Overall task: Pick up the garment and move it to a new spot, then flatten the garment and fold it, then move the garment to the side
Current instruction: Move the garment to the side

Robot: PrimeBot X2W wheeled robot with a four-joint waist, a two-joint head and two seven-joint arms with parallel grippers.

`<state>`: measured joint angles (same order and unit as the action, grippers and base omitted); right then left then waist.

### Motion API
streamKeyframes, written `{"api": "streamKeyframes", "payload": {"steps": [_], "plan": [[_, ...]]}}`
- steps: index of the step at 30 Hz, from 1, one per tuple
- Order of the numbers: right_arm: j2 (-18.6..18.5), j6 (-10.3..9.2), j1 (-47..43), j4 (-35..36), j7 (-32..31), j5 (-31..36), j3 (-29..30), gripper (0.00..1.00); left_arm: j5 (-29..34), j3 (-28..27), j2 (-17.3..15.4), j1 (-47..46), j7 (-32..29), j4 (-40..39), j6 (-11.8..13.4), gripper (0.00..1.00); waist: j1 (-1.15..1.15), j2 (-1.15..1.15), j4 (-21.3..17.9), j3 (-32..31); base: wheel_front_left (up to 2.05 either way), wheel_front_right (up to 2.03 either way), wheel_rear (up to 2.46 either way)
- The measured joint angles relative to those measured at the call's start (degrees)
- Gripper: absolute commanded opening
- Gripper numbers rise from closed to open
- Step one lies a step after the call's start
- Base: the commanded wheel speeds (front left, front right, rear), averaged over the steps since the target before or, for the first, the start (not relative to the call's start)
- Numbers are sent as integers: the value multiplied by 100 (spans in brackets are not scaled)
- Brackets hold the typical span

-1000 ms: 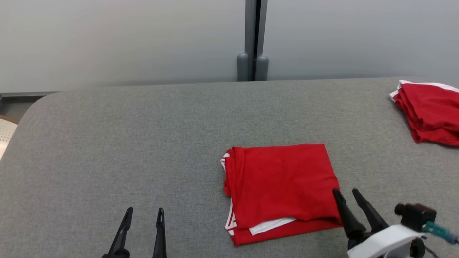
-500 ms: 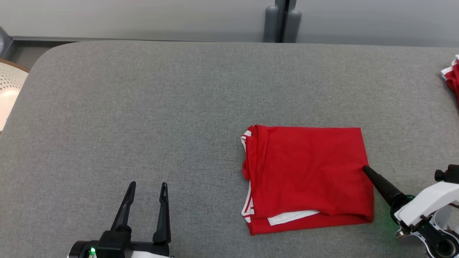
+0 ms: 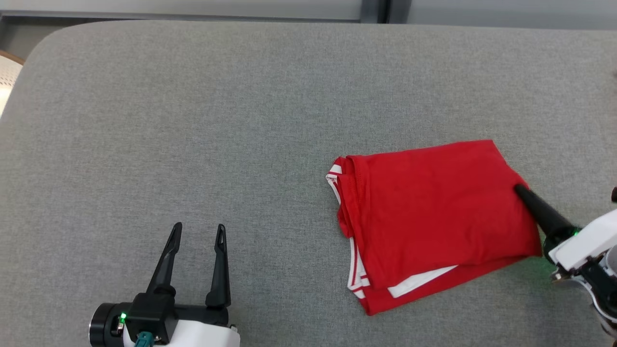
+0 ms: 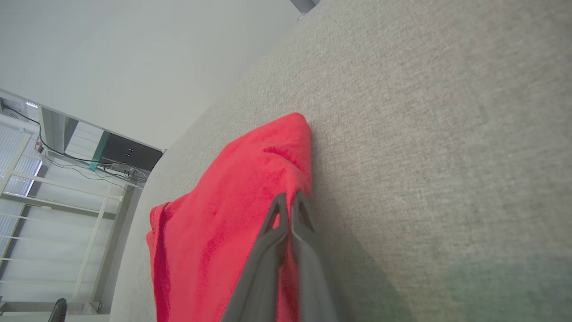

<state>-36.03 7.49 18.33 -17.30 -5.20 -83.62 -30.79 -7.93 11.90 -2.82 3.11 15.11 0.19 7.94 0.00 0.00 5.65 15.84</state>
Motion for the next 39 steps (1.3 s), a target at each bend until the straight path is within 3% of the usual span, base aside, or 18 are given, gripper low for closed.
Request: {"api": "streamKeyframes", "payload": {"steps": [8,13,22,31,39], "plan": [[-570,1,1177,102,48,375,-82,0,119,70,1,-406,1,-309,-82,100,0,0,-168,613,0,0,0],[-1234,0,2048,-12,238,587,115,0,268,123,-1,-703,1,-482,-170,100,0,0,-313,1170,0,0,0],[-2131,0,2420,-246,776,757,401,0,443,107,0,-938,2,-495,-285,100,0,0,-559,1754,0,0,0],[-2651,1,2388,-677,1624,760,768,0,549,-31,1,-1065,7,-553,-385,100,0,0,-757,2016,0,0,0],[-2835,1,2387,-1107,1841,780,955,0,604,-52,3,-1126,23,-600,-455,100,0,0,-760,2173,0,0,0]]}}
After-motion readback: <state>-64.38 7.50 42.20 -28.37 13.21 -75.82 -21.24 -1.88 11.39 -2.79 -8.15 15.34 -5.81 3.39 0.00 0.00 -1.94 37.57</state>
